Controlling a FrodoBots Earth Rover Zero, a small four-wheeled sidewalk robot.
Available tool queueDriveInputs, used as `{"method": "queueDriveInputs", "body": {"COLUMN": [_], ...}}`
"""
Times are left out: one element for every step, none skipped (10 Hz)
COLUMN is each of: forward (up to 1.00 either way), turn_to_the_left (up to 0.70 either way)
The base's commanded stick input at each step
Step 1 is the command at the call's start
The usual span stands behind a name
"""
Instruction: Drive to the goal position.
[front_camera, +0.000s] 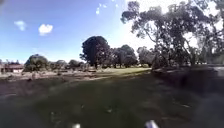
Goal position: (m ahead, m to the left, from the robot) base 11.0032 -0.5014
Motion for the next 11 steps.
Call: {"method": "queueDriveInputs", "body": {"forward": [0.7,0.7,0.7,0.7,0.7,0.7,0.7,0.7,0.7,0.7,0.7], "turn_to_the_left": [0.0,0.0,0.0,0.0,0.0,0.0,0.0,0.0,0.0,0.0,-0.34]}}
